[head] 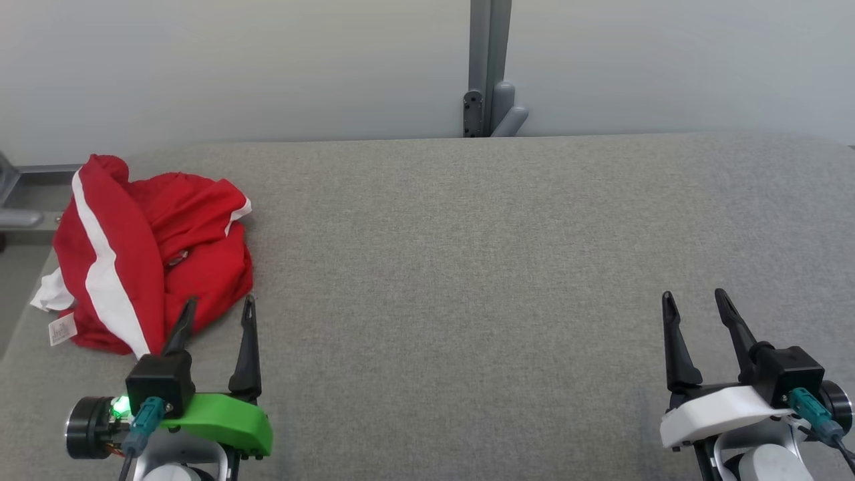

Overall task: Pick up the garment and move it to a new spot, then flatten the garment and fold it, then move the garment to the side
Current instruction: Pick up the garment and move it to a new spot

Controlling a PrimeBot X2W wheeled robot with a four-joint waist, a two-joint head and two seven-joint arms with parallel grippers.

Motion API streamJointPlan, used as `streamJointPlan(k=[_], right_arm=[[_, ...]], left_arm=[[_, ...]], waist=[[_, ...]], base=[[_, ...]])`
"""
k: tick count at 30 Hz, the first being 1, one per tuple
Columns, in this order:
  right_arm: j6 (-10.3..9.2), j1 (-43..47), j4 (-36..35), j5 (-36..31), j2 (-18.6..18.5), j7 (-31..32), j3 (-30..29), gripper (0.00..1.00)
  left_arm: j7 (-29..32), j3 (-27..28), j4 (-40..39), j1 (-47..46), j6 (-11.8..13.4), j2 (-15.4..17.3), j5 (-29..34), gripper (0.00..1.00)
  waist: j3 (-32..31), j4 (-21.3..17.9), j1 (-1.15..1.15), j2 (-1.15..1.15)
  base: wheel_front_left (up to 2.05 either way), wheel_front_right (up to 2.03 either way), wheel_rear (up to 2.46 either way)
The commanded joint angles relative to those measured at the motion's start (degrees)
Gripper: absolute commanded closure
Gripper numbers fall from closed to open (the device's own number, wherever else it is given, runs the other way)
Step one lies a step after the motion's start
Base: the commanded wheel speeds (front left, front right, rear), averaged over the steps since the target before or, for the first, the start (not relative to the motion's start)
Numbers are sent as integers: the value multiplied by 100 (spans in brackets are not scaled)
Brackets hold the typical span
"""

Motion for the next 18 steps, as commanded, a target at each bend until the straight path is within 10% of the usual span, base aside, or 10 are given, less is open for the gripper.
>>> streamJointPlan(k=[1,18], right_arm=[[0,-50,-32,18,2,-31,53,0],[-1,-279,-217,214,21,22,958,0]], left_arm=[[-43,55,0,-77,54,59,-47,0],[-184,342,21,-54,254,177,-218,0]], waist=[[19,116,0,0],[63,1302,0,0]], base=[[0,0,0],[0,0,0]])
